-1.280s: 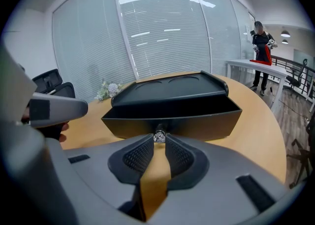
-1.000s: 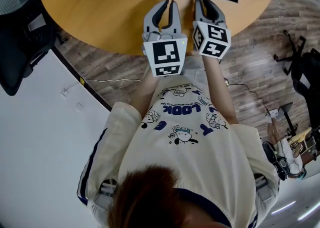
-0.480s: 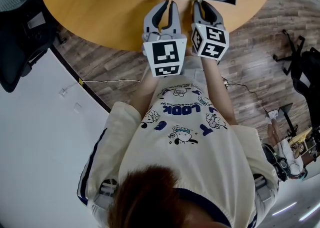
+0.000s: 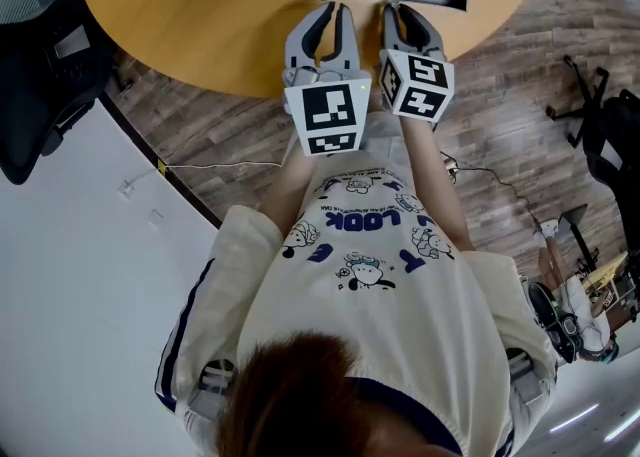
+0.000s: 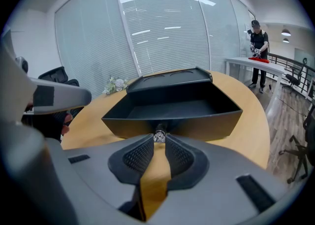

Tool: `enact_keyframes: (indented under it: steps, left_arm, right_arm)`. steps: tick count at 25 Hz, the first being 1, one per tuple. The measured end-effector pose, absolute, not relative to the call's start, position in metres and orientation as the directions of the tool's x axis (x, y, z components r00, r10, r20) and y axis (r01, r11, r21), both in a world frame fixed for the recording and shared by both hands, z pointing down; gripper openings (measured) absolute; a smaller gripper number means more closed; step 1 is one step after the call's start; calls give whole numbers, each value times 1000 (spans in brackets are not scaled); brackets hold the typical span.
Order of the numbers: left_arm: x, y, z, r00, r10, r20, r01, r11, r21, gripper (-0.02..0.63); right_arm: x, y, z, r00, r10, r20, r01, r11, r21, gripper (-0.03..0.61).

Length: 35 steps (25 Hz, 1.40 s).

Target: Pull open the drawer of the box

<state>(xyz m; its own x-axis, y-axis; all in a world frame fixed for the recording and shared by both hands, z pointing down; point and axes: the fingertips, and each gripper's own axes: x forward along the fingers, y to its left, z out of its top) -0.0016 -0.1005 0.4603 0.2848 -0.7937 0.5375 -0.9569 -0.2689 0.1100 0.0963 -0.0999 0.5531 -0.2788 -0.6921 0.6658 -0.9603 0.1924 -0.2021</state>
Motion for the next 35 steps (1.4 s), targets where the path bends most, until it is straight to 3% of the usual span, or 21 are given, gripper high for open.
enact_keyframes:
  steps: [35]
  left_arm:
    - [-6,-96,456,260,-803,536,-964,-248,96,39]
  right_arm:
    - [97,-95,561,-282,-671,686,-959,192,-207,92]
